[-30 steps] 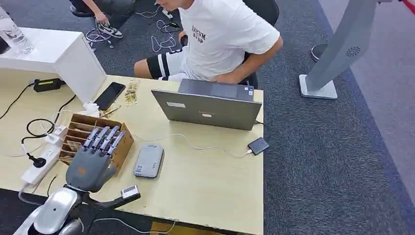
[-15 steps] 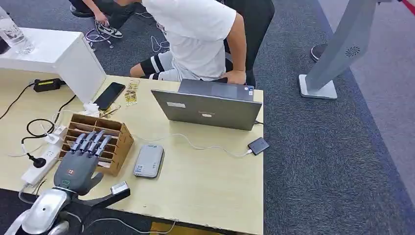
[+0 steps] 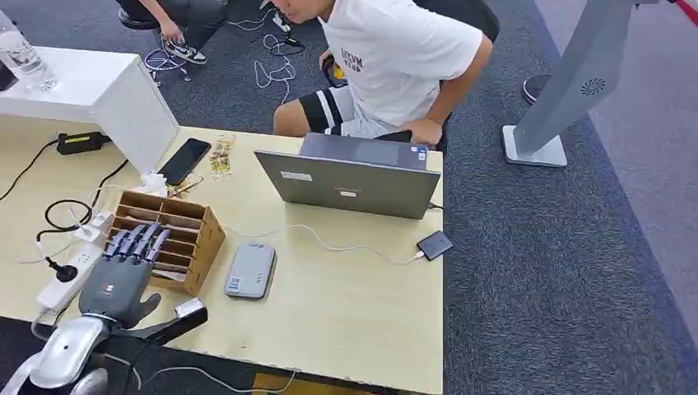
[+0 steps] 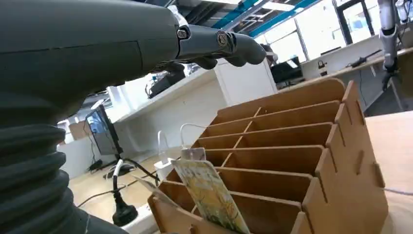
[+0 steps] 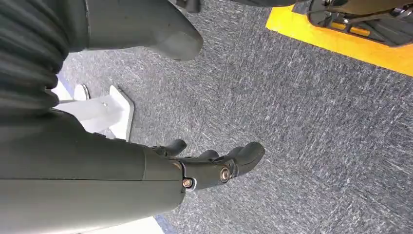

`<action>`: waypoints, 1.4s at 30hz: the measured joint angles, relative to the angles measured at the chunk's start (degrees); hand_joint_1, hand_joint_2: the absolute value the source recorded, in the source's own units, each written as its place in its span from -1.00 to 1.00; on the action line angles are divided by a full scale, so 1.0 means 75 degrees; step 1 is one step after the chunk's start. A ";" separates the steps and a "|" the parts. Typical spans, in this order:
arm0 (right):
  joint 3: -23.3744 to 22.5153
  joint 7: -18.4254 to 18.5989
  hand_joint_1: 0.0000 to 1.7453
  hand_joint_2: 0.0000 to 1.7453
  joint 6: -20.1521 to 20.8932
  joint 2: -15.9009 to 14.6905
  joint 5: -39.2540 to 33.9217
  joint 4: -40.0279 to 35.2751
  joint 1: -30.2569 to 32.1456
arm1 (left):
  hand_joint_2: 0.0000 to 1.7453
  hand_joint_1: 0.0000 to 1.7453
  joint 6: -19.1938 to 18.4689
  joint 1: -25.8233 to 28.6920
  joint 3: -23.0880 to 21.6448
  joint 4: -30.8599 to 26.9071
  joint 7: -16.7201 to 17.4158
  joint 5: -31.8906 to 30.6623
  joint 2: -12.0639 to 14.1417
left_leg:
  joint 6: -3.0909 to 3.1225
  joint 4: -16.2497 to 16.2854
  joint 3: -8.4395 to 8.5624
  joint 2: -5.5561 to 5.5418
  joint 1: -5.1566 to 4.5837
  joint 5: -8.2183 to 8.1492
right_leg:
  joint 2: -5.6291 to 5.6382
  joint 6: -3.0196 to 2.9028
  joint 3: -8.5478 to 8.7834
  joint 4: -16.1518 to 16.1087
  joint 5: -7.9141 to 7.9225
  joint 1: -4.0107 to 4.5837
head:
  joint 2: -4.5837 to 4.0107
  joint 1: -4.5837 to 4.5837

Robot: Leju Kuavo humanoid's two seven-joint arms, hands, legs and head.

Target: Pass the card to the sensor for recognition and then transmit it.

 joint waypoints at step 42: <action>0.0000 -0.0003 -1.00 1.00 -0.0003 -0.0041 0.0000 0.0000 -0.0007 | 1.00 1.00 -0.0487 0.0034 0.0111 0.0323 0.0329 0.0236 0.0064 | 0.0000 0.0000 0.0001 0.0001 0.0000 0.0000 | 0.0001 0.0000 0.0000 0.0000 0.0000 0.0000 | 0.0000 0.0000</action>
